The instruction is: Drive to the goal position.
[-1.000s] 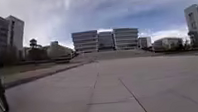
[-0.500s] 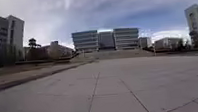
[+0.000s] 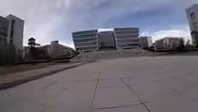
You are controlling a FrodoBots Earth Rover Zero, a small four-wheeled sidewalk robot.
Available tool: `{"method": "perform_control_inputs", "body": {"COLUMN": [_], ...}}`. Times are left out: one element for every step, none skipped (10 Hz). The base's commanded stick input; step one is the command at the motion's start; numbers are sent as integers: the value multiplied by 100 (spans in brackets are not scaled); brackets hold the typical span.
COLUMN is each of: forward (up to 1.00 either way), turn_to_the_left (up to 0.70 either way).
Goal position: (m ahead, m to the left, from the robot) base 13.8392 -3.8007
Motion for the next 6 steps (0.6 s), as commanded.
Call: {"method": "perform_control_inputs", "body": {"forward": [85,85,85,85,85,85], "turn_to_the_left": [0,0,0,0,0,0]}}
